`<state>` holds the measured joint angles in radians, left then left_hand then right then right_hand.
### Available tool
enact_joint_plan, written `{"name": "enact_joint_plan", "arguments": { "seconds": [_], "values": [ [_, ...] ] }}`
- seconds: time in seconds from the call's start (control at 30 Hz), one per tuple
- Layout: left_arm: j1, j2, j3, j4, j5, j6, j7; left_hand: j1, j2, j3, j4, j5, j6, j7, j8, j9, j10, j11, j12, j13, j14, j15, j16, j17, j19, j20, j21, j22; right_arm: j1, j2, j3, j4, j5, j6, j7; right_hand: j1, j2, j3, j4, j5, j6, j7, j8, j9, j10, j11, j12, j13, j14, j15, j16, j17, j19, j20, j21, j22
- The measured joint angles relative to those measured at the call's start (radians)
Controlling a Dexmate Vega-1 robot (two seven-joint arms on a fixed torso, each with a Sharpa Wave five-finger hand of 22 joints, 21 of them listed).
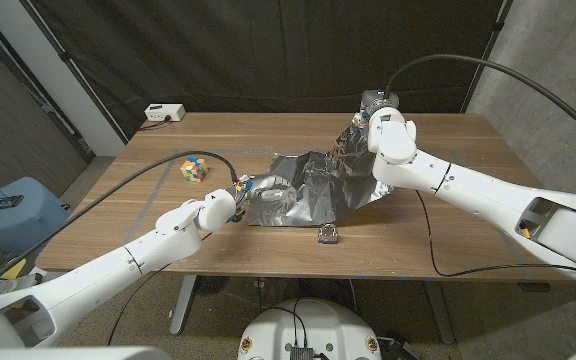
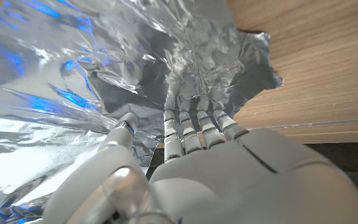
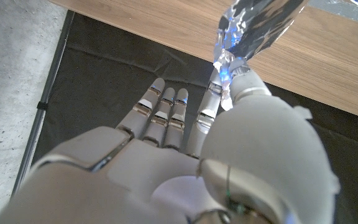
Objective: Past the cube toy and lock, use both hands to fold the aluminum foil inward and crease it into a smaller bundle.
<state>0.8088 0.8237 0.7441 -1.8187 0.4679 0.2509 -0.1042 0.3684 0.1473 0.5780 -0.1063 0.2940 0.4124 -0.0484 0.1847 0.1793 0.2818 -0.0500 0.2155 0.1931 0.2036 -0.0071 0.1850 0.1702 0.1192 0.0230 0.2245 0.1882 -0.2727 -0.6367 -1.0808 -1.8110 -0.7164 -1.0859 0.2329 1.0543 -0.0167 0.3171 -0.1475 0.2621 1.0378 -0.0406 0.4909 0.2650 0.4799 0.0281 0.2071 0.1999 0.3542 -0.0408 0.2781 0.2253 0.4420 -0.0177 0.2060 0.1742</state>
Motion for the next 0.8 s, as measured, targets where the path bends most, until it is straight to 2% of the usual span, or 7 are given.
{"name": "enact_joint_plan", "arguments": {
  "seconds": [0.37, 0.6, 0.73, 0.8],
  "values": [
    [0.008, 0.0, -0.001, -0.013, -0.004, 0.018, 0.005, 0.0, 0.0, 0.004, -0.004, 0.0, 0.0, 0.0, 0.0, 0.0, 0.0, 0.0, 0.0, 0.0, 0.0, 0.0, 0.0, 0.0, 0.0, 0.0, 0.0, 0.001, 0.015, 0.026, -0.001, -0.01, 0.034, -0.025, 0.011, 0.004, 0.004, 0.0, 0.0, 0.0, -0.005, 0.023, 0.0, 0.002, 0.005, 0.006, 0.0, 0.0, 0.004, -0.004, 0.0, 0.0, 0.004, 0.004, 0.0, 0.0],
    [0.008, -0.002, 0.0, -0.012, -0.012, 0.021, 0.005, 0.0, 0.0, 0.007, -0.001, 0.0, 0.006, 0.006, -0.001, -0.001, 0.0, 0.0, 0.0, 0.0, 0.0, 0.0, 0.0, 0.0, 0.0, 0.0, -0.001, 0.001, 0.034, 0.041, -0.015, -0.009, 0.063, -0.04, 0.013, 0.008, 0.008, 0.0, 0.0, 0.0, -0.005, 0.023, 0.0, 0.007, 0.007, 0.015, 0.0, 0.0, 0.012, -0.002, 0.0, 0.0, 0.009, 0.009, 0.0, 0.0],
    [0.006, -0.004, 0.001, -0.009, -0.015, 0.021, 0.004, 0.0, 0.0, 0.007, -0.001, 0.0, 0.006, 0.006, -0.001, 0.0, 0.0, 0.0, 0.0, 0.0, 0.0, 0.0, 0.0, 0.0, 0.0, 0.0, -0.001, 0.001, 0.045, 0.047, -0.024, -0.007, 0.079, -0.05, 0.014, 0.009, 0.009, -0.003, 0.003, -0.005, -0.004, 0.032, 0.0, 0.007, 0.007, 0.015, 0.0, 0.0, 0.015, 0.001, 0.0, 0.0, 0.007, 0.012, 0.0, 0.0],
    [0.003, -0.006, 0.004, -0.006, -0.016, 0.021, 0.004, 0.0, 0.0, 0.007, -0.001, 0.0, 0.006, 0.006, -0.001, 0.0, 0.0, 0.0, 0.0, 0.0, 0.0, 0.0, 0.0, 0.0, 0.0, 0.0, -0.001, 0.001, 0.055, 0.053, -0.032, -0.005, 0.092, -0.058, 0.014, 0.009, 0.009, -0.008, -0.003, -0.008, -0.004, 0.032, 0.0, 0.007, 0.007, 0.015, 0.0, 0.0, 0.018, 0.004, 0.0, 0.0, 0.004, 0.015, 0.0, 0.0]
  ]
}}
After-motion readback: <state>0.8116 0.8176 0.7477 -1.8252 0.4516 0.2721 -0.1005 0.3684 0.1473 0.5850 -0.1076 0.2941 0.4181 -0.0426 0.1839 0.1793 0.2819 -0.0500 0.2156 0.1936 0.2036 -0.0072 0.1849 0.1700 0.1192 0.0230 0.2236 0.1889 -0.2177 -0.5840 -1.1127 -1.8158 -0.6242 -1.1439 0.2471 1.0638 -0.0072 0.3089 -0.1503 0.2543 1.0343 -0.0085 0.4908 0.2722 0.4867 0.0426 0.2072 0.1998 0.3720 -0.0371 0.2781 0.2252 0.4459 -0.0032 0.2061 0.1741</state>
